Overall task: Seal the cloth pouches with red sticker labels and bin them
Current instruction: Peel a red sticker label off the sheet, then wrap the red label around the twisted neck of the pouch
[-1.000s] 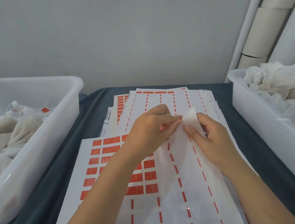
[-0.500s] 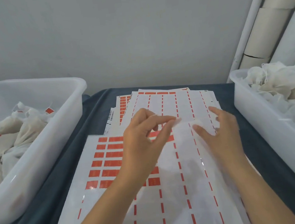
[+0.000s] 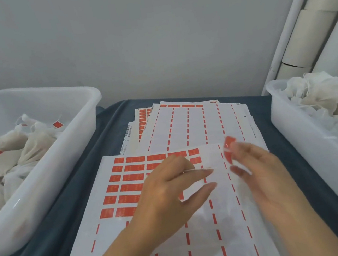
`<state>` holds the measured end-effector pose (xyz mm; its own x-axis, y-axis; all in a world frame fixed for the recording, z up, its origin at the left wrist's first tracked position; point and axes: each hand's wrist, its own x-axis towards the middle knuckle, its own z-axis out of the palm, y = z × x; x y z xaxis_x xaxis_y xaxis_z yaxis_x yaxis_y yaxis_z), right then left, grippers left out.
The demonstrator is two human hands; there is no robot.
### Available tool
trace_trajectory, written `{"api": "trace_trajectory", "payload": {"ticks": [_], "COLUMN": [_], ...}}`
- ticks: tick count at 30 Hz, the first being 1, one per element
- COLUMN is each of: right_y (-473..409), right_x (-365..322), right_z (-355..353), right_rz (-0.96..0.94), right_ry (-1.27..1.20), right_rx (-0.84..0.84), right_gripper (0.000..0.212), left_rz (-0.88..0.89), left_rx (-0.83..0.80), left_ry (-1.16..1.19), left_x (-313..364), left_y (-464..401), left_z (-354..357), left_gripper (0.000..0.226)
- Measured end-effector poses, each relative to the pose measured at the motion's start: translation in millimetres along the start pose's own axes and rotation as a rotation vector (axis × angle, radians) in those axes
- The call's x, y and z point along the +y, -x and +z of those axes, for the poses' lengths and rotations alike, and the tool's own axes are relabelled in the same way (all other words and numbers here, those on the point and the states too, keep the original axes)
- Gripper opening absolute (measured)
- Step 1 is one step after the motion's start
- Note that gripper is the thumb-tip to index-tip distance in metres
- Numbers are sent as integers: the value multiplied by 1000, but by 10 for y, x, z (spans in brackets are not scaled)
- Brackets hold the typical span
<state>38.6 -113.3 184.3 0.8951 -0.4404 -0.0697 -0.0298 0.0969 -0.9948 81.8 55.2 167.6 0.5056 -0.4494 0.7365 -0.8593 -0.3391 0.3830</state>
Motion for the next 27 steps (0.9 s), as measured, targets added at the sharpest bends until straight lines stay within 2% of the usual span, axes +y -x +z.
{"api": "trace_trajectory", "payload": {"ticks": [2, 6, 8, 20, 22, 24, 27], "right_y": [30, 180, 218, 202, 199, 186, 167], "right_x": [-31, -91, -66, -40, -37, -26, -12], "right_z": [-22, 114, 161, 143, 139, 134, 131], "right_rz": [-151, -307, -373, -436, -430, -434, -447], "right_ry": [35, 236, 283, 338, 322, 314, 331], "right_rx": [79, -252, -321, -224, -185, -131, -64], "right_gripper": [28, 53, 60, 59, 58, 57, 59], "left_rz": [-20, -21, -20, -61, -91, -214, -481], "left_rx": [4, 0, 12, -7, -38, -73, -62], "left_ry": [5, -19, -24, 31, 85, 196, 368], "left_x": [-16, -21, -22, 4, 24, 65, 93], "left_y": [18, 18, 11, 15, 8, -1, -21], "left_z": [-7, -18, -18, -35, -60, -93, -97], "left_gripper": [26, 24, 23, 23, 18, 9, 21]}}
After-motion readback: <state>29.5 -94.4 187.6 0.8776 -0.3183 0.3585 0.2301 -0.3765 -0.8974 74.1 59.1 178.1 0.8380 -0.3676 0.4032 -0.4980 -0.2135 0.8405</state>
